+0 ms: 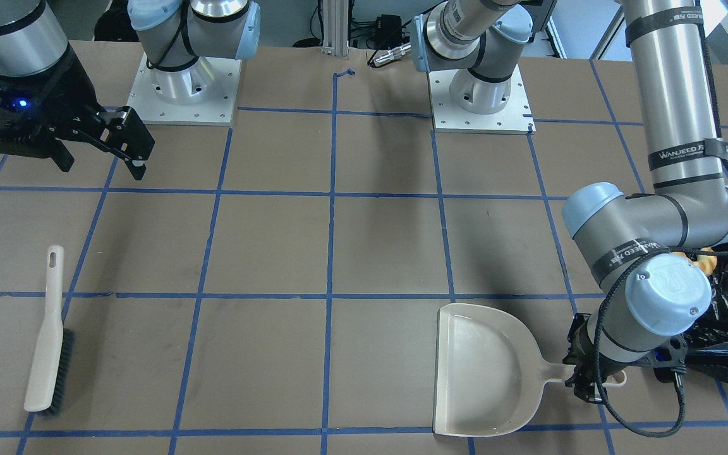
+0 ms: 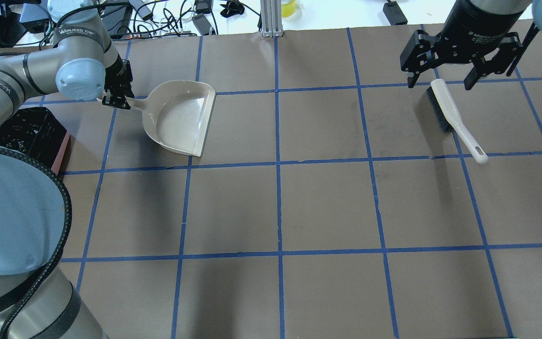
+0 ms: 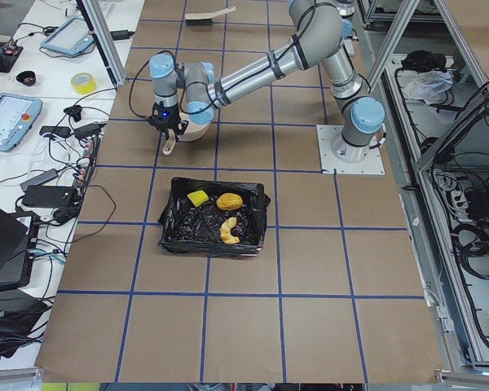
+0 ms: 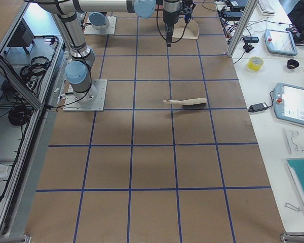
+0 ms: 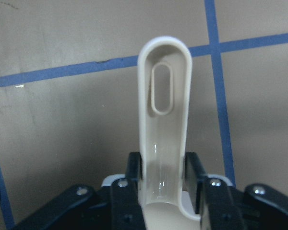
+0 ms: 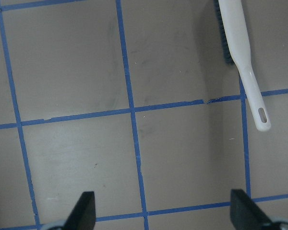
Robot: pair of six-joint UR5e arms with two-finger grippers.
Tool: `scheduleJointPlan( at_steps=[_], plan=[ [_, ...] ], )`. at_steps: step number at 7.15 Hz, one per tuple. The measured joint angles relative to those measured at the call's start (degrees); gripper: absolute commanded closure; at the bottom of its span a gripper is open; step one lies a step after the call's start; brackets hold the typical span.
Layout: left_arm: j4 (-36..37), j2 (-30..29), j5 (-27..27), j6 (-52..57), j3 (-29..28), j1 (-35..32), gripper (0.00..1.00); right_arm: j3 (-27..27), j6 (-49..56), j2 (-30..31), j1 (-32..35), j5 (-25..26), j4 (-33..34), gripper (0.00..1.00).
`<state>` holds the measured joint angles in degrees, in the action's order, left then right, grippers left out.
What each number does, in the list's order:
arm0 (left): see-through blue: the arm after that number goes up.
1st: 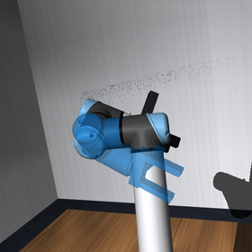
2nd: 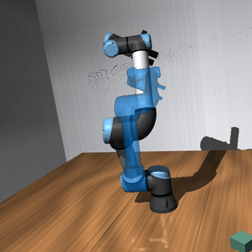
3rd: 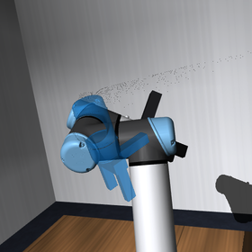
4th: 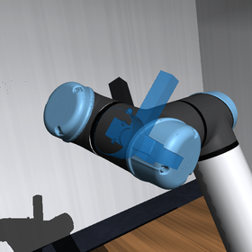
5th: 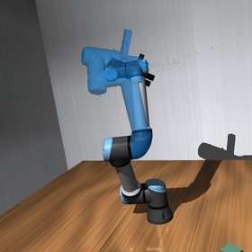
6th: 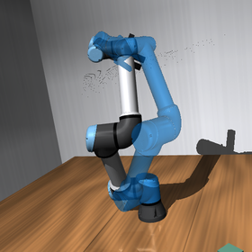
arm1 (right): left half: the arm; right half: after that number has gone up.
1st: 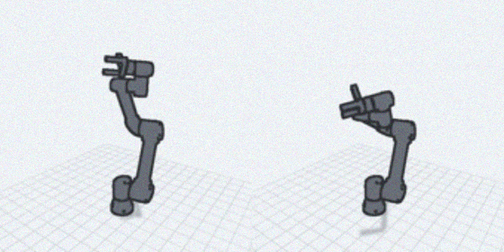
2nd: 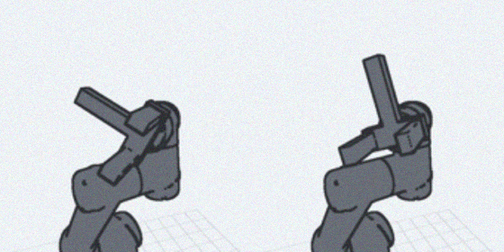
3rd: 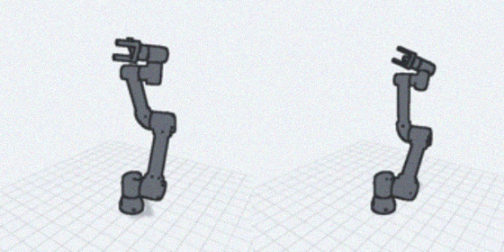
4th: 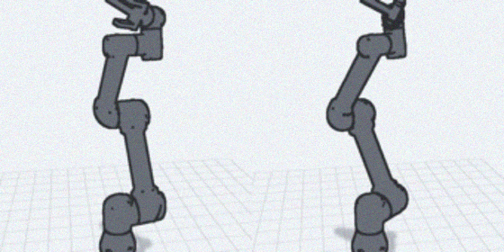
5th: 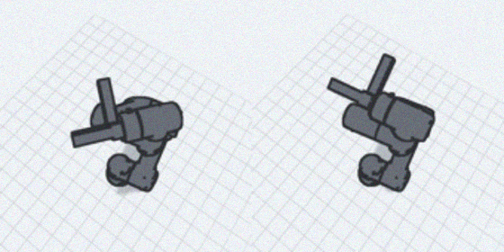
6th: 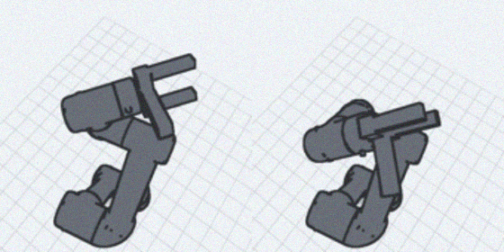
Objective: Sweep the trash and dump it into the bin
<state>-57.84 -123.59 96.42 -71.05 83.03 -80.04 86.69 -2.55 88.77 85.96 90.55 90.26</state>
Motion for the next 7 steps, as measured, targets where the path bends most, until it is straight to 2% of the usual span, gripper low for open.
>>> scheduleJointPlan(
  at_steps=[1, 2, 3, 4, 5, 6, 7],
  plan=[
    [-0.6, 1.0, 0.1, 0.3, 0.0, -0.2, 0.59, 0.0, 0.0, 0.0, 0.0, 0.1, 0.0, 0.0],
    [-2.9, 2.9, 0.2, 0.8, -0.2, -0.4, 0.56, 0.0, 0.0, 0.0, 0.0, 0.1, 0.0, 0.0],
    [-5.9, 5.2, 0.2, 3.8, -0.4, -0.4, 0.48, 0.1, 0.0, 0.0, 0.0, 0.1, 0.0, 0.0],
    [-7.6, 7.7, 0.3, 11.0, -0.5, -0.1, 0.47, 0.1, 0.0, 0.0, -0.1, 0.1, 0.0, 0.0],
    [-9.3, 10.6, 0.4, 19.5, -0.7, 0.2, 0.34, 0.1, 0.2, 0.0, -0.1, 0.1, 0.0, 0.0],
    [-11.3, 13.6, 0.6, 28.9, -0.8, 0.4, 0.0, 0.1, 0.3, 0.0, -0.1, 0.3, 0.0, 0.0],
    [-12.7, 16.4, 0.6, 40.6, -0.9, 0.4, 0.0, 0.1, 0.5, 0.0, -0.2, 0.5, 0.0, 0.0]
  ],
)
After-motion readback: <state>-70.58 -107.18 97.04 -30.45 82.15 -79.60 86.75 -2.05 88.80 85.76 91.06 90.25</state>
